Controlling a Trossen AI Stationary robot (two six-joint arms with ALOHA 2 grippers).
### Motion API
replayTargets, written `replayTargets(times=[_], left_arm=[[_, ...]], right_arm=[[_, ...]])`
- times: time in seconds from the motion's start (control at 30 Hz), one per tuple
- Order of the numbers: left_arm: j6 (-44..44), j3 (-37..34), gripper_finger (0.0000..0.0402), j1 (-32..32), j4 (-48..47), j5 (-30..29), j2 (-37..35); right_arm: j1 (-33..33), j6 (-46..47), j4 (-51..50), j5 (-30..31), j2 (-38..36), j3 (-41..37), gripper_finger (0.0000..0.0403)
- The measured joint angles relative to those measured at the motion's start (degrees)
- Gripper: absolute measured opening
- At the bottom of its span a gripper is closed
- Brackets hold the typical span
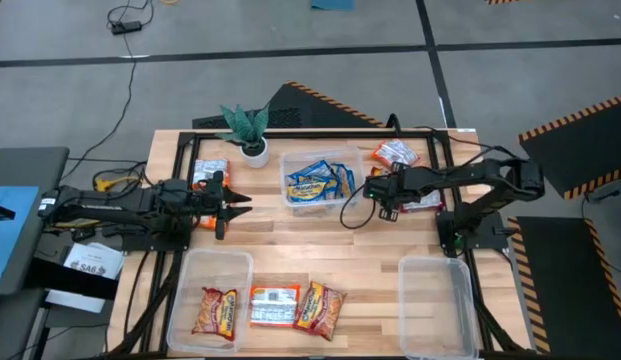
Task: Sort Maruchan noodles
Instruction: Put the top left red noodle packet into the bottom left transparent bin
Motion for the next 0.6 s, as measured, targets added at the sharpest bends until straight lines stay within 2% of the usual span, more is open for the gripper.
replayTargets(times=[0.13,0.43,0.53,0.6], left_arm=[[0.0,0.0,0.0114,0.0,0.0,0.0,0.0],[-0.4,0.0,0.0114,0.0,0.0,0.0,0.0],[-0.2,0.0,0.0114,0.0,-0.1,0.0,0.0],[-0.2,0.0,0.0114,0.0,-0.1,0.0,0.0]], right_arm=[[-1.1,0.1,0.5,0.0,0.1,0.0,0.0202],[-3.1,-0.3,2.5,-0.8,3.1,0.0,0.0114],[-3.1,0.1,1.9,-1.3,4.1,0.0,0.0071],[-3.1,0.7,1.0,-1.4,4.0,0.0,0.0028]])
